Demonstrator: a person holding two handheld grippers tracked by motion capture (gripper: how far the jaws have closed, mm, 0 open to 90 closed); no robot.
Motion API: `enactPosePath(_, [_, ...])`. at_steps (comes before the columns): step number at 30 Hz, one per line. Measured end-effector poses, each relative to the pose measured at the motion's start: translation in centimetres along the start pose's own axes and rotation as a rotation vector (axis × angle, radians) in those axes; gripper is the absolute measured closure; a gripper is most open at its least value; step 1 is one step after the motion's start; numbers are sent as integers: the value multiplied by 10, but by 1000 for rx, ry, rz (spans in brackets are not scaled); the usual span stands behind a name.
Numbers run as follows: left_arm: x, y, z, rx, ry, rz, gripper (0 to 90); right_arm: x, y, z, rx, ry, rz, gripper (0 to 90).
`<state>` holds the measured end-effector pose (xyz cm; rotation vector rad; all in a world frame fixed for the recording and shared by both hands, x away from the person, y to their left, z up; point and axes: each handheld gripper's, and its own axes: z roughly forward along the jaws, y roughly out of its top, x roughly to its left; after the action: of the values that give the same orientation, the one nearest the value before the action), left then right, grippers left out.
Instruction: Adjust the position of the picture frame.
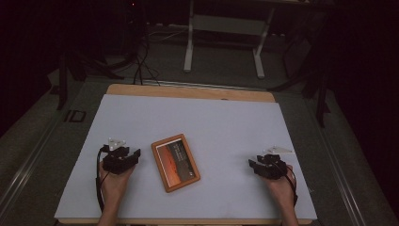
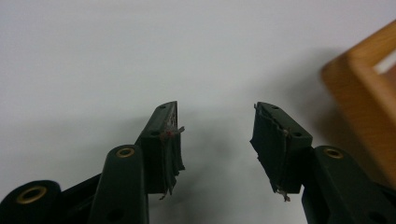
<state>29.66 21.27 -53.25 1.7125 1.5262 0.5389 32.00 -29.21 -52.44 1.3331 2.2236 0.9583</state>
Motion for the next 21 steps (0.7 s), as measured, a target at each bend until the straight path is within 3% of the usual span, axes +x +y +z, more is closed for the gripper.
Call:
enactPosePath(12, [-4, 1, -5, -10, -66, 35, 545, 7, 3, -1, -4, 9, 2, 544])
enactPosePath(16, [-5, 1, -7, -13, -113, 27, 546, 12, 2, 2, 13, 36, -15, 550])
enactPosePath(20, [-7, 2, -9, -14, -129, 41, 551, 21, 4, 4, 11, 46, -47, 571])
enactPosePath(21, [-11, 4, -11, -8, -125, 79, 558, 24, 5, 3, 9, 51, -55, 590])
